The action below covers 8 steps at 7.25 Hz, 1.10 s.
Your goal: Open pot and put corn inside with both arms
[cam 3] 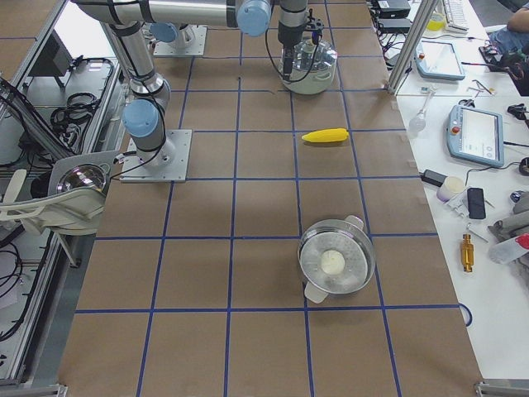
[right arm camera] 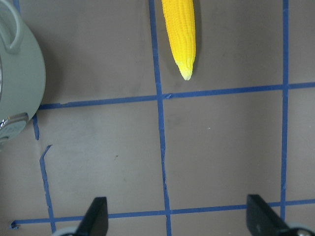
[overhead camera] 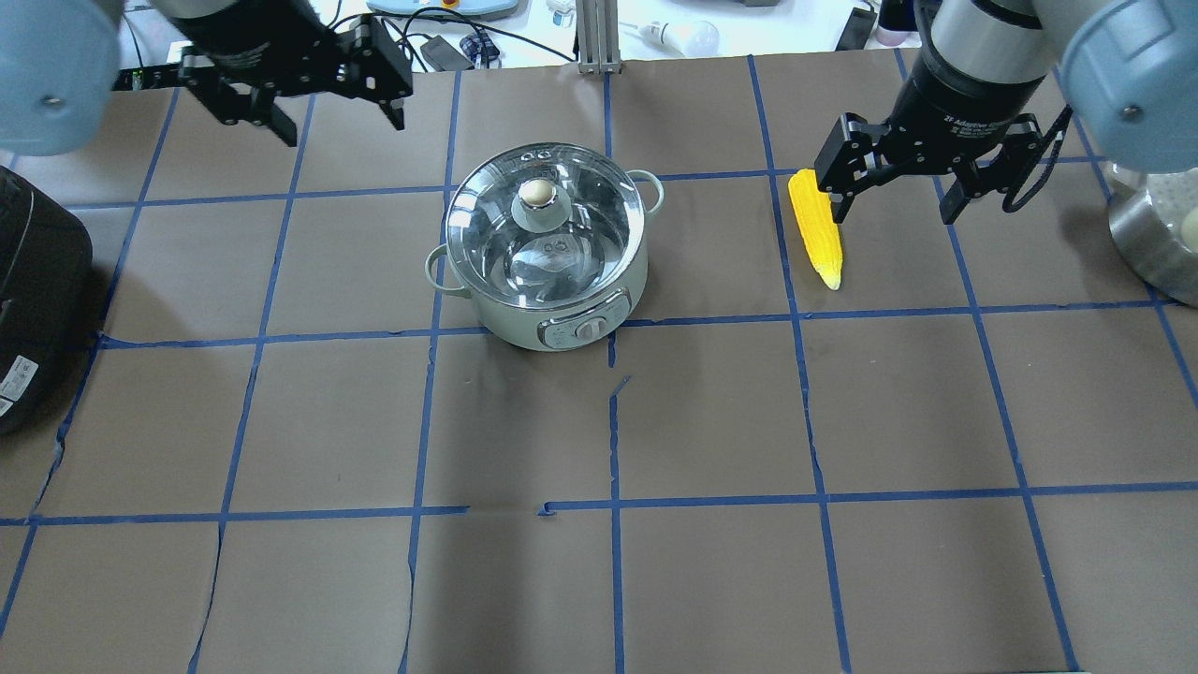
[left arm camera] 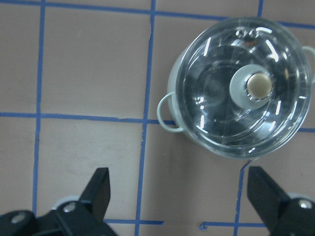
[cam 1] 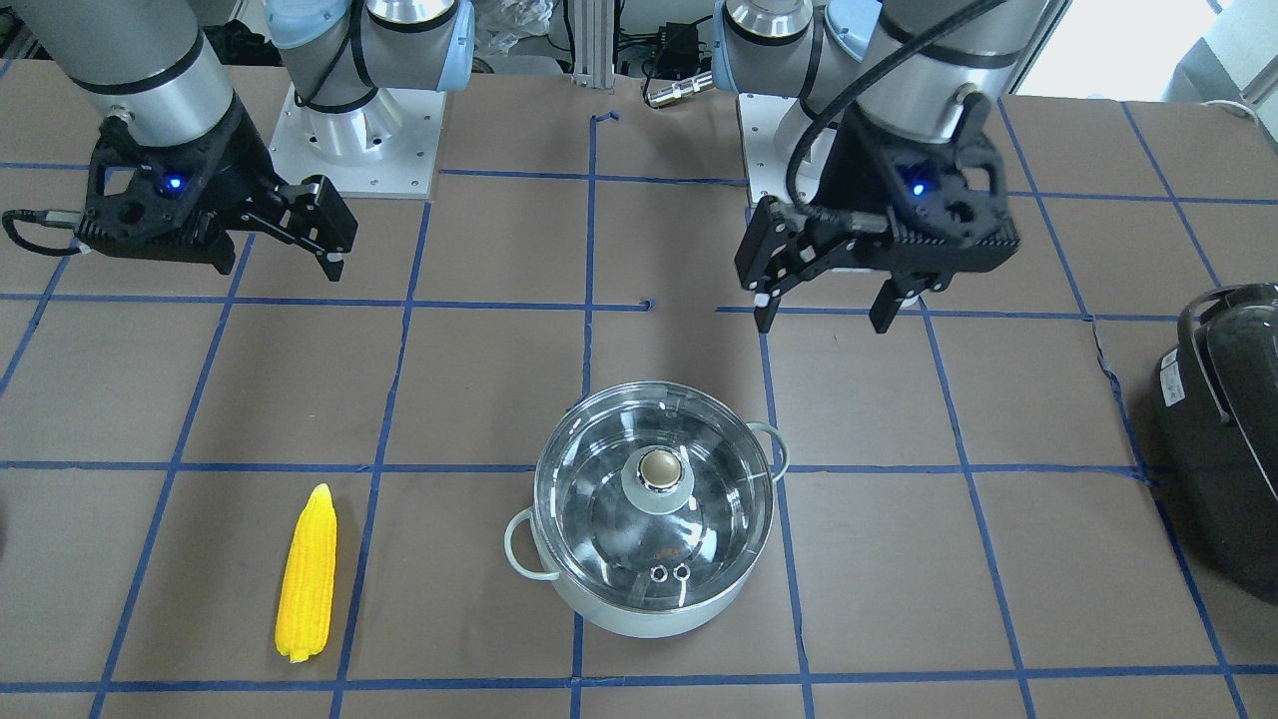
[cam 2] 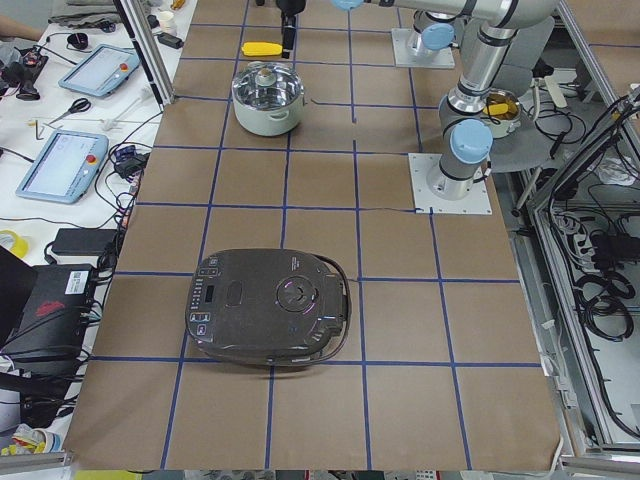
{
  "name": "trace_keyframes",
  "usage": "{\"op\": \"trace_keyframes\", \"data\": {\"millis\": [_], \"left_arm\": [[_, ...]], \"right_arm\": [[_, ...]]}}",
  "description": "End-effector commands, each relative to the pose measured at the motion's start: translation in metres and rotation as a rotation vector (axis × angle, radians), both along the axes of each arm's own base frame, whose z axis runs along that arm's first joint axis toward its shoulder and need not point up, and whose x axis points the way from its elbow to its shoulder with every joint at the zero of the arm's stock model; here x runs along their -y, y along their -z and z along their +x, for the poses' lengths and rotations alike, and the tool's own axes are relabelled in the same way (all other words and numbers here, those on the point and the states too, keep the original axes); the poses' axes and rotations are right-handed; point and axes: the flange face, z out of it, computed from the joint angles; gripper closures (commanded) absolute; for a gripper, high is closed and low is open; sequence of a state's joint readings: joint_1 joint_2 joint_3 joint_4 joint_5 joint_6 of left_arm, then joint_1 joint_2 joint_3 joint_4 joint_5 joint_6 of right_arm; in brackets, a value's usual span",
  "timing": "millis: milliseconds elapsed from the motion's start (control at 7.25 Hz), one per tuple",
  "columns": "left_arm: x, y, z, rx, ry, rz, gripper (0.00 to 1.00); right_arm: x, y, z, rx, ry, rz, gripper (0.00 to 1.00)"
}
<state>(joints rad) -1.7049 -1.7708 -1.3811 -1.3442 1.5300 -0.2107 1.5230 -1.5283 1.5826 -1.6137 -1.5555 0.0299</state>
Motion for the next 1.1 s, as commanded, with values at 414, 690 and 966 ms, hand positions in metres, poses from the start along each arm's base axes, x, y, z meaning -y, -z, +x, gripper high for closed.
{"op": "trace_keyframes", "data": {"millis": [414, 690, 966], "left_arm": [[0.063, 0.140, -0.068, 0.012, 0.002, 0.082, 0.00], [0.059, 0.162, -0.084, 0.017, 0.017, 0.103, 0.00], [0.048, 0.163, -0.098, 0.022, 0.006, 0.109, 0.00]], "right_arm": [[0.097, 0.110, -0.018, -0.005, -0.062, -0.080, 0.00], [0.126, 0.170, -0.023, -0.029, -0.063, -0.081, 0.00], [0.134, 0.214, -0.023, -0.025, -0.060, -0.080, 0.00]]}}
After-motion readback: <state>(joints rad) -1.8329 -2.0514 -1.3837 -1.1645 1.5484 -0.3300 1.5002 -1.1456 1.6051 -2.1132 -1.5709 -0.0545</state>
